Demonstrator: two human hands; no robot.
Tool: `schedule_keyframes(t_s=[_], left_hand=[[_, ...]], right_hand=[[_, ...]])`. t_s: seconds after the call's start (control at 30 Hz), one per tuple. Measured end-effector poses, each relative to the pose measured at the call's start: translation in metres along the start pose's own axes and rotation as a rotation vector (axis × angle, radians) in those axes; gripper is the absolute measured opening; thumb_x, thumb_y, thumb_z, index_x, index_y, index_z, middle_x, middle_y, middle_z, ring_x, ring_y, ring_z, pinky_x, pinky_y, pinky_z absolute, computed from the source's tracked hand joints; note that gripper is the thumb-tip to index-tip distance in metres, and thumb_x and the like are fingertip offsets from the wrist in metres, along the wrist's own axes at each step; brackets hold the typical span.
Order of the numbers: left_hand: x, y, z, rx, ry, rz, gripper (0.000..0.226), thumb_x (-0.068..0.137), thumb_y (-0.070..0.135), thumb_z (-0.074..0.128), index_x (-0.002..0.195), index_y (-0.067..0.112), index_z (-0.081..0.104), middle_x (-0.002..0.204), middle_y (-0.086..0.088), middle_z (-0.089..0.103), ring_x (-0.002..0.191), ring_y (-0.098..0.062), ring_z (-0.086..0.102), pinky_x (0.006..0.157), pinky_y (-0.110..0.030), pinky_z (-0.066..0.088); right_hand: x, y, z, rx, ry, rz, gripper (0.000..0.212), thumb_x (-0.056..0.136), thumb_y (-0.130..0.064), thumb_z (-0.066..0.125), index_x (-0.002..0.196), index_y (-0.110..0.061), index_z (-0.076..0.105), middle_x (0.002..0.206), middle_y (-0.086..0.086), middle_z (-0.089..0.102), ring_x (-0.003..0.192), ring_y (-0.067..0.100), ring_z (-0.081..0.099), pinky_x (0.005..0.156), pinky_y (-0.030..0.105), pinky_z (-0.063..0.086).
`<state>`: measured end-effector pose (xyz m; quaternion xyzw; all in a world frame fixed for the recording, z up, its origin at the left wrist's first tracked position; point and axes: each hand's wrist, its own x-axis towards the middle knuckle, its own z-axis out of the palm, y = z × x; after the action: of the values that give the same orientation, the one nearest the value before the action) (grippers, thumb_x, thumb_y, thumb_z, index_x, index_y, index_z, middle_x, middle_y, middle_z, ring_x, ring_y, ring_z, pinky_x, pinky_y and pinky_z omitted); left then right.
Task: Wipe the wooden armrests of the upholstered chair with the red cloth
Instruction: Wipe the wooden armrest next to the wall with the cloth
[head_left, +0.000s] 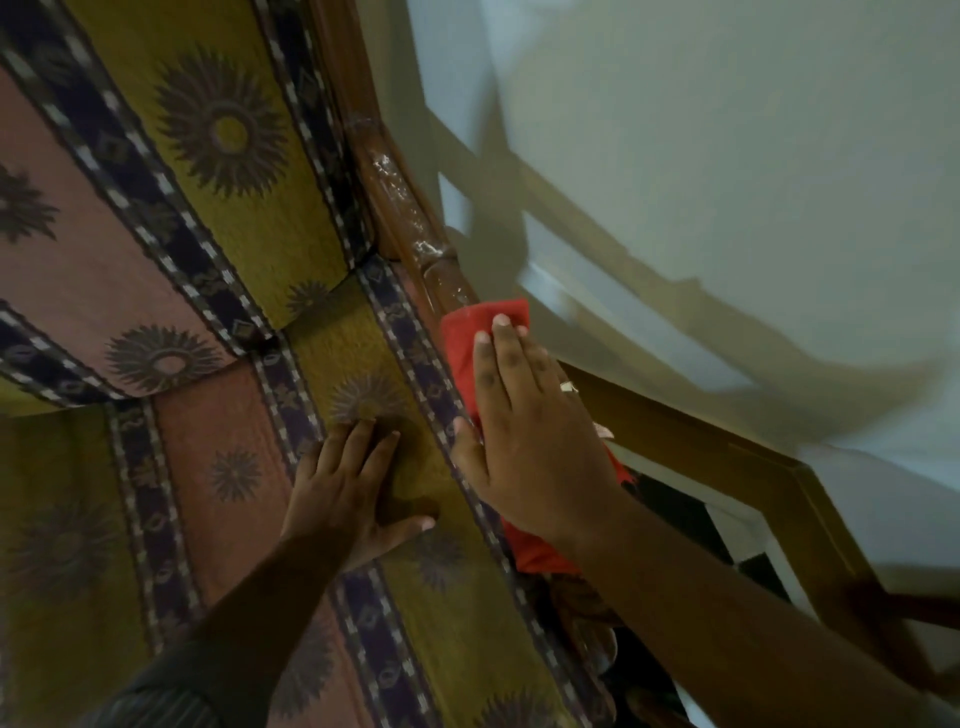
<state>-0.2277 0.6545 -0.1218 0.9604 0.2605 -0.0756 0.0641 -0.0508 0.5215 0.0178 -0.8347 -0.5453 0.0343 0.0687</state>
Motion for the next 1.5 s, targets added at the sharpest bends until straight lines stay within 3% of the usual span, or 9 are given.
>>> schedule_keyframes(t_s=[0.2,0.43,0.67,0.77,0.9,1.03,1.2,1.33,1.5], left_hand=[[0.048,-0.016,-0.014,0.025,-0.025,0.096,0.127,0.063,0.103,0.013,0.157,0.018,0.007,0.166,-0.011,0.001,0.153,-0.032,-0.002,0.123,-0.053,0.003],[0.05,-0.022,0.0,-0.017,0.008,0.118,0.124,0.068,0.1,0.023,0.159,0.017,0.009,0.167,-0.01,0.002,0.153,-0.031,-0.003,0.123,-0.054,0.005],[0.042,-0.018,-0.002,-0.05,-0.002,0.069,0.122,0.068,0.1,0.025,0.158,0.019,0.01,0.167,-0.009,0.005,0.153,-0.03,-0.001,0.122,-0.052,0.004],[0.044,-0.021,0.0,-0.043,0.011,0.067,0.122,0.068,0.1,0.026,0.158,0.019,0.011,0.166,-0.009,0.006,0.153,-0.03,0.001,0.122,-0.051,0.004],[0.044,-0.02,0.003,-0.044,0.021,0.07,0.12,0.07,0.099,0.025,0.158,0.019,0.011,0.167,-0.01,0.007,0.154,-0.031,0.002,0.122,-0.054,0.008],[0.044,-0.017,0.005,-0.054,0.044,0.071,0.118,0.071,0.097,0.025,0.158,0.017,0.015,0.166,-0.012,0.012,0.153,-0.033,0.007,0.121,-0.055,0.011],[0.043,-0.017,0.005,-0.038,0.035,0.071,0.119,0.071,0.097,0.025,0.158,0.016,0.018,0.166,-0.012,0.014,0.153,-0.033,0.008,0.121,-0.055,0.011],[0.044,-0.019,0.005,-0.036,0.025,0.067,0.12,0.07,0.098,0.027,0.158,0.018,0.014,0.166,-0.011,0.011,0.153,-0.032,0.005,0.121,-0.057,0.014],[0.045,-0.02,0.007,-0.042,0.028,0.069,0.121,0.069,0.099,0.028,0.158,0.018,0.013,0.167,-0.011,0.009,0.154,-0.031,0.003,0.121,-0.056,0.011]], right_hand=[[0.007,0.004,-0.001,-0.088,-0.034,-0.162,0.069,0.099,-0.041,0.031,0.155,-0.002,0.025,0.164,0.02,0.021,0.154,0.034,0.014,0.125,0.05,0.018],[0.033,0.006,-0.002,-0.15,-0.104,-0.281,0.081,0.09,-0.051,0.039,0.156,-0.004,0.026,0.166,0.015,0.019,0.155,0.03,0.013,0.125,0.046,0.015],[0.028,0.007,0.0,0.246,-0.117,0.089,0.08,0.098,-0.058,0.025,0.158,-0.019,-0.011,0.168,0.005,-0.015,0.155,0.021,-0.003,0.122,0.039,0.012],[-0.004,0.012,0.004,0.191,-0.078,0.007,0.072,0.102,-0.05,0.027,0.159,-0.018,-0.004,0.169,0.002,-0.012,0.155,0.019,-0.01,0.122,0.039,0.006],[-0.021,0.017,0.003,-0.051,-0.08,-0.181,0.064,0.102,-0.035,0.037,0.157,-0.006,0.022,0.168,0.013,0.013,0.156,0.032,0.007,0.121,0.053,0.026],[0.018,0.014,-0.003,-0.151,-0.123,-0.329,0.063,0.099,-0.039,0.035,0.152,-0.006,0.034,0.163,0.015,0.029,0.153,0.033,0.02,0.123,0.053,0.022],[0.092,0.005,0.0,0.061,-0.113,-0.101,0.07,0.104,-0.04,0.03,0.158,-0.009,0.0,0.169,0.012,-0.006,0.156,0.026,-0.003,0.125,0.042,0.008],[0.081,0.005,0.004,0.262,-0.083,0.119,0.069,0.105,-0.045,0.025,0.159,-0.012,-0.002,0.169,0.012,-0.001,0.155,0.028,0.009,0.115,0.033,0.011],[0.041,0.006,0.0,0.094,-0.076,-0.026,0.067,0.103,-0.04,0.024,0.159,-0.01,0.002,0.169,0.012,-0.001,0.156,0.03,0.001,0.121,0.04,0.012]])
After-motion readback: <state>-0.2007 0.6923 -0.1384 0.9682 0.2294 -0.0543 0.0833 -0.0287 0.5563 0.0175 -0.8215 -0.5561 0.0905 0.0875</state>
